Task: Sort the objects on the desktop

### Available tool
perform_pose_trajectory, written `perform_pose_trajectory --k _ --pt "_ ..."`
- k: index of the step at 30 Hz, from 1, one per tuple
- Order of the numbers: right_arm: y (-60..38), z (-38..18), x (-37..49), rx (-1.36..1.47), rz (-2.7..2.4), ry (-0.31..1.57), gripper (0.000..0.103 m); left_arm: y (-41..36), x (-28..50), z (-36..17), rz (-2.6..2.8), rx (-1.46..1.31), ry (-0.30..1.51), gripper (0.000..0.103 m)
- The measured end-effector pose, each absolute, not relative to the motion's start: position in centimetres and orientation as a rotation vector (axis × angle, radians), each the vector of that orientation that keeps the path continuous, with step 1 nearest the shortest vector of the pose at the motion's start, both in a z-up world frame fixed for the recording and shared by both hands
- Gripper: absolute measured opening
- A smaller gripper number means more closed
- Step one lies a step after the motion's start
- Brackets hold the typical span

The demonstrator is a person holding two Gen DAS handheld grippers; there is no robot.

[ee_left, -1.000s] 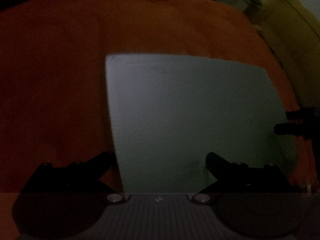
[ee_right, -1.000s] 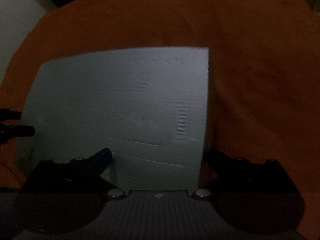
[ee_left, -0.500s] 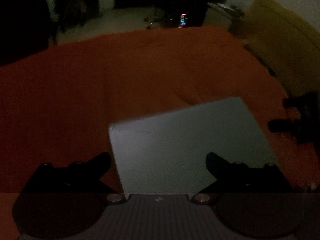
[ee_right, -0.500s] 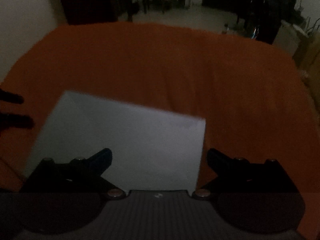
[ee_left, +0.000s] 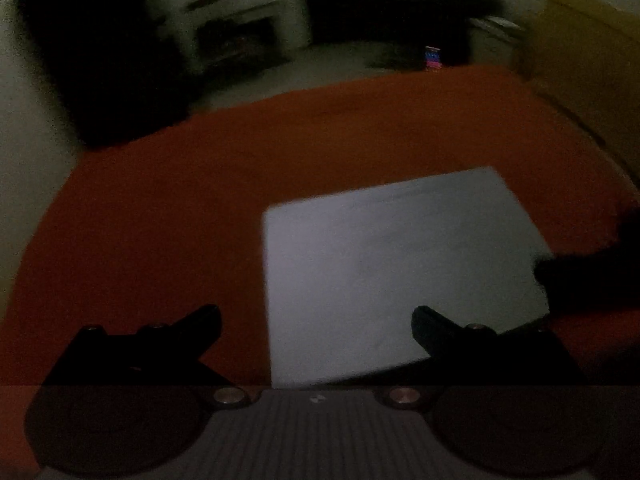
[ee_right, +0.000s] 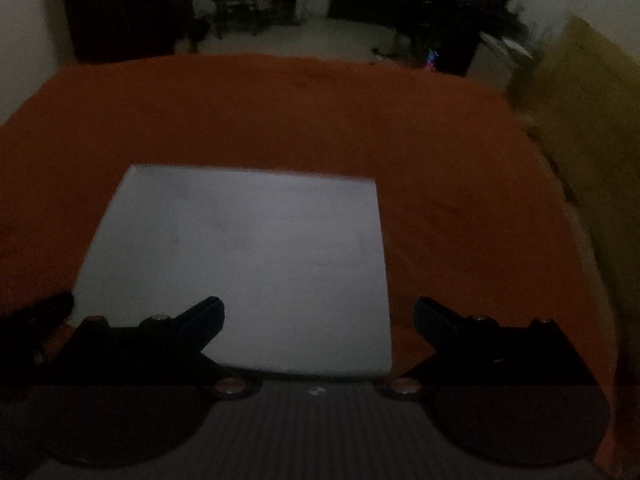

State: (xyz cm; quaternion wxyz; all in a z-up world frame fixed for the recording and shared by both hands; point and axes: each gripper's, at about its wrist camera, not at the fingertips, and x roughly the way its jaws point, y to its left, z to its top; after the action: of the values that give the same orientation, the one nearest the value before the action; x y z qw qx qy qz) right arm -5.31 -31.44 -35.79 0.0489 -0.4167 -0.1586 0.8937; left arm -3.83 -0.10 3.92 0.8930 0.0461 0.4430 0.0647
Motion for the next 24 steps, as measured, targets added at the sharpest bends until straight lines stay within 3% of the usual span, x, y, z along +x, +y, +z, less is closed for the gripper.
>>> perform_pose_trajectory --k 3,8,16,24 --pt "-31.7 -36.4 -4.0 -1.254 2.758 -0.366 0.103 1.5 -4.3 3.1 0.104 0.009 0.982 0.103" --pt "-32.7 -37.5 -4.2 -1.258 2.746 -0.526 0.103 1.7 -4.3 2.3 0.133 0.020 1.011 0.103" --pt "-31.0 -39.6 -5.4 -1.440 2.649 -0.444 0.103 1.0 -4.8 2.4 0.142 0.016 1.034 0.103" --pt "-31.2 -39.6 -5.6 -1.411 2.677 -0.429 0.103 1.1 -4.5 2.2 0.142 0.037 1.034 0.103"
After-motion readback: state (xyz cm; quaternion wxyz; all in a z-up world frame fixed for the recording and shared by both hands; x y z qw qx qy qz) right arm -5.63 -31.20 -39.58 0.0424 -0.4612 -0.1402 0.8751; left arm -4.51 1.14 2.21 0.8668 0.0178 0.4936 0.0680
